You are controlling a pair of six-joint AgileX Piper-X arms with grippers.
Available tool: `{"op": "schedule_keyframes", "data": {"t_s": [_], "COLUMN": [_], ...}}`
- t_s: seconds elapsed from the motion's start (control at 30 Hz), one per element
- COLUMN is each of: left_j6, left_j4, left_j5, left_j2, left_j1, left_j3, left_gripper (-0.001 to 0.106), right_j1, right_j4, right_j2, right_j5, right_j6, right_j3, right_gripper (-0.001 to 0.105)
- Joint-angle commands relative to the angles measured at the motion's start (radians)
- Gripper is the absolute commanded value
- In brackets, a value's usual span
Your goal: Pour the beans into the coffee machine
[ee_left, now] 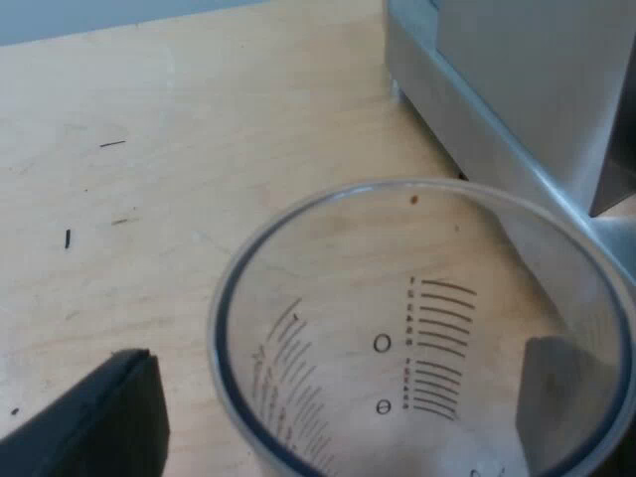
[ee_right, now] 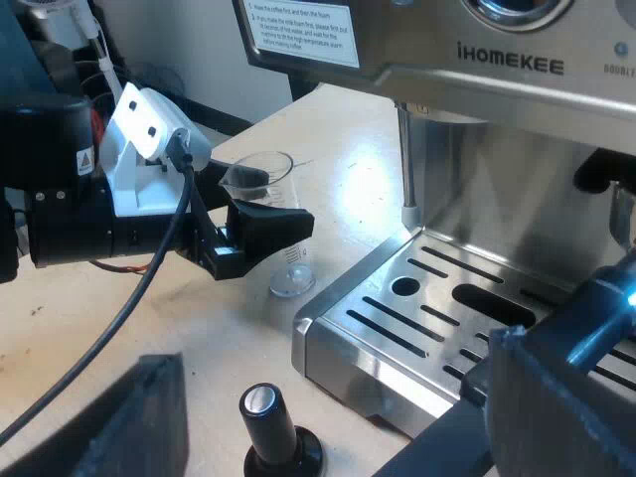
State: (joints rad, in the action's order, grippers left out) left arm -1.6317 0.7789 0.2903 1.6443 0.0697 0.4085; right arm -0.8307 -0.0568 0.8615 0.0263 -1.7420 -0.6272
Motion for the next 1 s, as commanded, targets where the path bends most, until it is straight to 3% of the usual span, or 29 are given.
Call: {"op": "schedule_keyframes", "data": {"t_s": [0.03, 0.73, 1.0], "left_j6": [-0.022, -0.029, -0.05], "left_j4": [0.001, -0.012, -0.012], "left_j5": [-0.003, -0.026, -0.025], "left_j2": [-0.003, -0.074, -0.198], "left_j1": [0.0, 0.0, 0.0], "left_j3": [0.0, -0.061, -0.125], "left_gripper": [0.085, 0.085, 0.085], "right_j1": [-0.002, -0.002, -0.002], "right_j4": [-0.015, -0.015, -0.015], "right_j2": [-0.002, -0.002, -0.002], "right_j5": [-0.001, -0.001, -0.001], "right_j6": [-0.004, -0.004, -0.004], "right_j3": [-0.003, -0.003, -0.003], "right_gripper": [0.064, 0.064, 0.064]}}
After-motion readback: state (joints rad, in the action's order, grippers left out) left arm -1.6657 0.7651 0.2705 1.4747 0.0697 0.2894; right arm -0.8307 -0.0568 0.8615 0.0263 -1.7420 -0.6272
